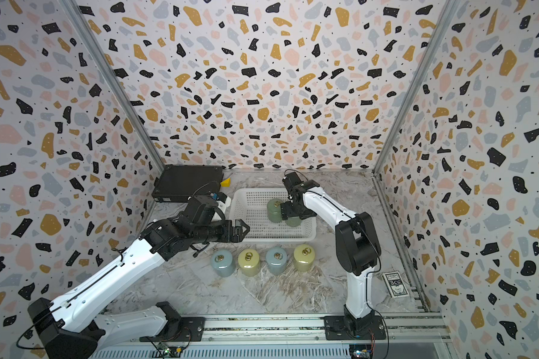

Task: Take the tea canister out of the basket
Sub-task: Pick up the tea canister from the basket.

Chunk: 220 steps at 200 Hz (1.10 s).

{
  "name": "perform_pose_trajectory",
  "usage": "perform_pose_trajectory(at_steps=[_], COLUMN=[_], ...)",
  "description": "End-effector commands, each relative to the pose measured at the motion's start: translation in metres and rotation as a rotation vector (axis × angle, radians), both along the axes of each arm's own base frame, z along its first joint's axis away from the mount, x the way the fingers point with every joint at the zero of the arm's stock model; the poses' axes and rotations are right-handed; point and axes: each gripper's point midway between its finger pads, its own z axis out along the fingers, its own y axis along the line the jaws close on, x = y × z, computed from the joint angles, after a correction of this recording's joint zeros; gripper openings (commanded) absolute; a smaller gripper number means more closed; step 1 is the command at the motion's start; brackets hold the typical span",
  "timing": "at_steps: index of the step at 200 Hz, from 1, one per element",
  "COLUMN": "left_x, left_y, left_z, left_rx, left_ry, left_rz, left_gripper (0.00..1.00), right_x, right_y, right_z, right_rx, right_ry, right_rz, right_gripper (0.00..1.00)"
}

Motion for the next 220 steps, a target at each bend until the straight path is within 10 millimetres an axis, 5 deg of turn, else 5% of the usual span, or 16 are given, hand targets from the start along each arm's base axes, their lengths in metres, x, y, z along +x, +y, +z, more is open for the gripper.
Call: perform_pose_trajectory(at_steps=[1, 83, 152, 220], left_x=[0.006, 0.004, 0.008, 0.008], left_y=[-0.002, 0.004, 0.002, -0.002], left_z=[0.011, 0.009, 0.009, 0.008], left_rx=[-0.014, 0.003, 0.014, 0.007], left_ry=[-0.035, -0.038, -0.039, -0.032], left_rz=[0.000, 0.014, 0.008, -0.008], left_gripper=[1.00, 1.00, 1.00, 1.00], right_x=[0.014, 0.044, 0.048, 0.044], right_y=[0.006, 0.006, 0.004, 0.004], right_z=[0.007, -0.015, -0.033, 0.008], right_rx=[0.040, 0.063, 0.029, 0.075], right_ry=[-0.021, -0.019, -0.004, -0.081], right_rz=[0.005, -0.009, -0.006, 0.003], right_gripper=[0.96, 0.95, 0.89, 0.76])
